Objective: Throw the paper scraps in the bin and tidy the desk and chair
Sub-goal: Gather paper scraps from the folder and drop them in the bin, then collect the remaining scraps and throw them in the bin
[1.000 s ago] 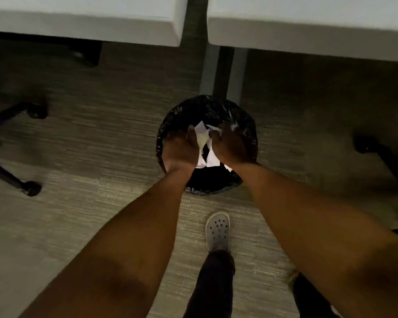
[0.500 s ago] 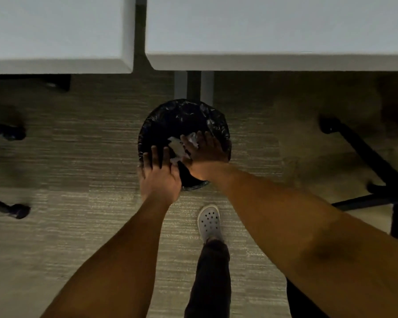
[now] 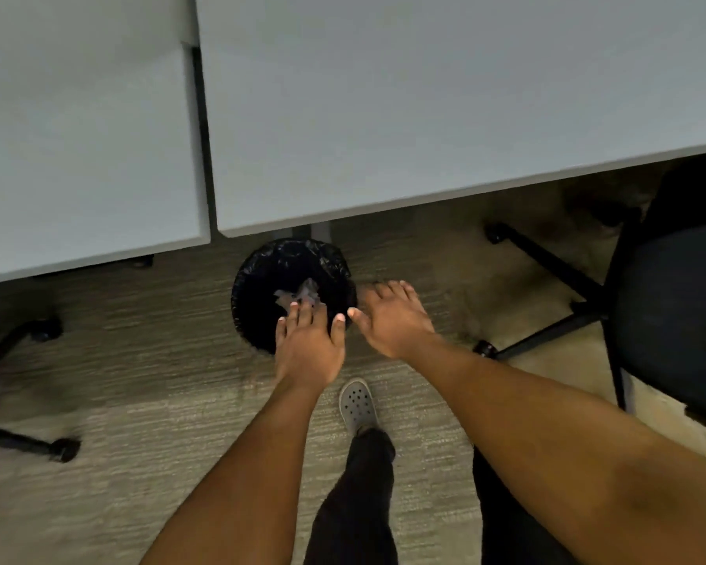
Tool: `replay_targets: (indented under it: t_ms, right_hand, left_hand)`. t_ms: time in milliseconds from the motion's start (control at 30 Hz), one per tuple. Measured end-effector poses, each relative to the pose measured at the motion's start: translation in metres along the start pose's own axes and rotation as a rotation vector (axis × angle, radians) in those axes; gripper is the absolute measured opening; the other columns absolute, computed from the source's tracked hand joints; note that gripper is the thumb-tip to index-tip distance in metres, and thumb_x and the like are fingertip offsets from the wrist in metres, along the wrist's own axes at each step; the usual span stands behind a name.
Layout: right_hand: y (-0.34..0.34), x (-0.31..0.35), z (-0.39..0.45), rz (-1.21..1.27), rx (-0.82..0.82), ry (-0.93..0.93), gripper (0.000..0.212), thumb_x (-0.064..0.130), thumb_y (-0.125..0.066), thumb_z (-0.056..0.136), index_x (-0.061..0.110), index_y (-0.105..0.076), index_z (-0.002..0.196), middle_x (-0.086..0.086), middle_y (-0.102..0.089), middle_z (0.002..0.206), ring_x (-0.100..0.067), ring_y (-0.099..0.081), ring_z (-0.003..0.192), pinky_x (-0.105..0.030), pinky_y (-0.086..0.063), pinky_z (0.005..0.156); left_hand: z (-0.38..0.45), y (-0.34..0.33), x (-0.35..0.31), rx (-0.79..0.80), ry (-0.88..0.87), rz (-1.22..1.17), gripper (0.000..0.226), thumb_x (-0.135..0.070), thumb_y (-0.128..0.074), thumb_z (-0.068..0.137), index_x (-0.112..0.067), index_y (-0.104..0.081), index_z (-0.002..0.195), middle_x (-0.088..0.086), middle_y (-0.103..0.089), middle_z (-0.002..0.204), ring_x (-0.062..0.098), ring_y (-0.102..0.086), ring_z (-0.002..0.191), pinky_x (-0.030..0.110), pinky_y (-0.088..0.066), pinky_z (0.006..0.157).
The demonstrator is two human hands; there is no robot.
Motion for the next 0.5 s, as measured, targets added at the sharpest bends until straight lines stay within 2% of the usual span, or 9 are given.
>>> replay_targets:
  t_ms: [100, 233, 300, 367, 500]
  right_hand:
    - [0.046, -0.027, -0.039, 0.062, -0.053, -0.059, 0.06, 0.052, -0.024, 0.099, 0.011, -0.045, 0.138, -0.012, -0.044, 0.147, -0.029, -0.029, 0.142, -0.043, -0.017, 0.118]
    - [0.1, -0.078, -0.091, 0.168, -0.155, -0.181, 0.056, 0.054, -0.027, 0.099, 0.016, -0.05, 0.134, -0.009, -0.052, 0.14, -0.024, -0.037, 0.138, -0.043, -0.028, 0.113]
    - [0.124, -0.107, -0.118, 0.221, -0.225, -0.247, 0.055, 0.055, -0.028, 0.098, 0.019, -0.05, 0.133, -0.006, -0.054, 0.139, -0.023, -0.039, 0.136, -0.043, -0.031, 0.112]
    - [0.146, -0.137, -0.146, 0.26, -0.294, -0.306, 0.054, 0.054, -0.029, 0.098, 0.018, -0.05, 0.133, -0.007, -0.055, 0.136, -0.024, -0.042, 0.134, -0.043, -0.034, 0.11]
    - [0.181, -0.195, -0.2, 0.321, -0.42, -0.398, 0.053, 0.052, -0.029, 0.099, 0.017, -0.052, 0.131, -0.008, -0.056, 0.134, -0.026, -0.044, 0.13, -0.042, -0.036, 0.107]
  left_hand:
    - [-0.019, 0.026, -0.06, 0.013, -0.091, -0.022, 0.056, -0.049, -0.026, 0.101, -0.017, -0.049, 0.14, 0.009, -0.03, 0.158, 0.028, -0.025, 0.146, 0.045, -0.026, 0.116]
    - [-0.043, 0.048, -0.149, 0.047, -0.26, -0.002, 0.05, -0.045, -0.033, 0.1, -0.018, -0.053, 0.136, 0.008, -0.04, 0.153, 0.027, -0.035, 0.14, 0.045, -0.032, 0.114]
    - [-0.054, 0.057, -0.195, 0.03, -0.363, 0.034, 0.046, -0.044, -0.036, 0.098, -0.018, -0.057, 0.129, 0.008, -0.054, 0.14, 0.026, -0.047, 0.13, 0.044, -0.039, 0.107]
    - [-0.067, 0.068, -0.242, -0.013, -0.461, 0.035, 0.034, -0.041, -0.042, 0.095, -0.019, -0.061, 0.114, 0.005, -0.063, 0.118, 0.022, -0.055, 0.112, 0.04, -0.046, 0.095]
    - [-0.09, 0.076, -0.329, -0.053, -0.632, 0.087, 0.025, -0.042, -0.049, 0.093, -0.023, -0.062, 0.104, -0.001, -0.055, 0.107, 0.013, -0.05, 0.096, 0.036, -0.05, 0.086]
Point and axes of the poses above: each hand's wrist, its own z-axis towards the middle knuckle, its own y-axis out of the back of the hand, x = y × z, the point moved 8 cm from there along z, towards the middle knuckle
